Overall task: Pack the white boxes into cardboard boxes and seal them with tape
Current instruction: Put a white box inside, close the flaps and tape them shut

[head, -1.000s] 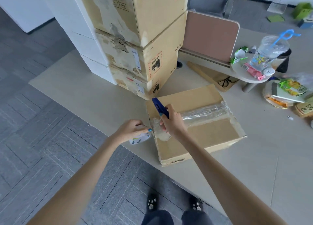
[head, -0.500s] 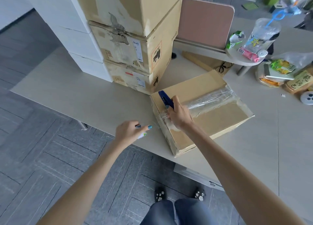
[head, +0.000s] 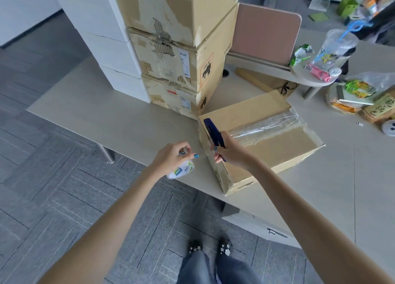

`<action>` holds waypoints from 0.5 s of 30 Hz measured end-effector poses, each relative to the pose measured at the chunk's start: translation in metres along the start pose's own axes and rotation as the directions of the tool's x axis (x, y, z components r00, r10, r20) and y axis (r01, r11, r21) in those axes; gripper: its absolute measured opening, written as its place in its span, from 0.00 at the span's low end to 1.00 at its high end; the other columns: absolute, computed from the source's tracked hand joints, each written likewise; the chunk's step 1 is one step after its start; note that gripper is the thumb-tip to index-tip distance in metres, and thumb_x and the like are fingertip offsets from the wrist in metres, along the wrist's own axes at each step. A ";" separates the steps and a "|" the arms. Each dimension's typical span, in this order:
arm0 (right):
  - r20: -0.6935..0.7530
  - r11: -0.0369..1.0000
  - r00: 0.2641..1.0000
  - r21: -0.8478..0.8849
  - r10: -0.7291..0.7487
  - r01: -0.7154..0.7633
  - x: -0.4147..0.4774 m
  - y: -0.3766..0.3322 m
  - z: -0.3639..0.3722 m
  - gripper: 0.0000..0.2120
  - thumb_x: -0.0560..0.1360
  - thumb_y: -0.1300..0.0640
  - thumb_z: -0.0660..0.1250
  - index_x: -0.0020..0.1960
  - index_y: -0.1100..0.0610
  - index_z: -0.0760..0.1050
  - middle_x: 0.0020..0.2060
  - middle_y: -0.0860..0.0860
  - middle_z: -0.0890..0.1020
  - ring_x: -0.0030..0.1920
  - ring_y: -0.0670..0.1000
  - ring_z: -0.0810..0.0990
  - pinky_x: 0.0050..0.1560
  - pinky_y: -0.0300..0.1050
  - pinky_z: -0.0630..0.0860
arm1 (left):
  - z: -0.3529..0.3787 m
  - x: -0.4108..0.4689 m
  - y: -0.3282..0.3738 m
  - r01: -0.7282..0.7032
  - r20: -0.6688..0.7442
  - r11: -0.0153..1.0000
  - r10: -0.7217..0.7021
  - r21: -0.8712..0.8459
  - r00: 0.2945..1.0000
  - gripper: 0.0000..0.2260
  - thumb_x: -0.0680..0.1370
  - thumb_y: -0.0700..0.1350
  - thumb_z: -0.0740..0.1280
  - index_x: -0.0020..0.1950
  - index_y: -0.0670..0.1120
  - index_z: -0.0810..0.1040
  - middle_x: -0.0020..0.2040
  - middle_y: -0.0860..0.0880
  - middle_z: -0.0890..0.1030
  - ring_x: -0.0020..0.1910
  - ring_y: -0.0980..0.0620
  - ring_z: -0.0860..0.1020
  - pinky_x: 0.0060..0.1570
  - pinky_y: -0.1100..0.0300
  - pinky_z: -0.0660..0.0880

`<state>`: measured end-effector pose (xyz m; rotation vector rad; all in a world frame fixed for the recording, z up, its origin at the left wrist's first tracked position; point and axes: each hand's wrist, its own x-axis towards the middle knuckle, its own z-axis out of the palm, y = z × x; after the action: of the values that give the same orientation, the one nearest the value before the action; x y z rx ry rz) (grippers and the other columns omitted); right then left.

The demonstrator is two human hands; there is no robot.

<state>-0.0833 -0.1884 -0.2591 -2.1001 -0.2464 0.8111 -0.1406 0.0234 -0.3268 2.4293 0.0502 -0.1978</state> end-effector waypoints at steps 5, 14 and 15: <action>-0.106 0.994 0.994 -0.110 -0.022 0.010 -0.017 0.004 0.015 0.13 0.81 0.68 0.53 0.64 0.61 0.66 0.51 0.59 0.79 0.38 0.57 0.78 0.43 0.58 0.79 | -0.002 0.004 -0.005 -0.016 0.022 0.996 0.018 -0.088 1.000 0.09 0.76 0.57 0.66 0.45 0.52 0.77 0.38 0.51 0.82 0.32 0.48 0.77 0.31 0.55 0.67; -0.321 0.862 0.945 -0.495 -0.068 -0.106 -0.055 -0.001 0.044 0.09 0.81 0.64 0.56 0.60 0.61 0.68 0.43 0.60 0.80 0.39 0.60 0.80 0.39 0.58 0.78 | -0.008 0.011 -0.007 -0.051 0.112 0.996 0.059 -0.067 0.992 0.09 0.82 0.50 0.62 0.48 0.46 0.76 0.41 0.52 0.83 0.34 0.57 0.75 0.33 0.60 0.64; -0.333 0.843 0.940 -0.525 -0.077 -0.117 -0.059 -0.002 0.047 0.10 0.80 0.65 0.56 0.60 0.62 0.69 0.43 0.60 0.80 0.39 0.60 0.80 0.39 0.57 0.77 | -0.008 0.012 -0.007 -0.048 0.113 0.997 0.055 -0.062 0.992 0.09 0.82 0.51 0.62 0.48 0.47 0.76 0.42 0.52 0.83 0.36 0.56 0.76 0.33 0.60 0.65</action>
<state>-0.1576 -0.1828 -0.2502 -2.7380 -0.2867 0.3896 -0.1284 0.0340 -0.3270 2.3526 -0.0573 -0.3081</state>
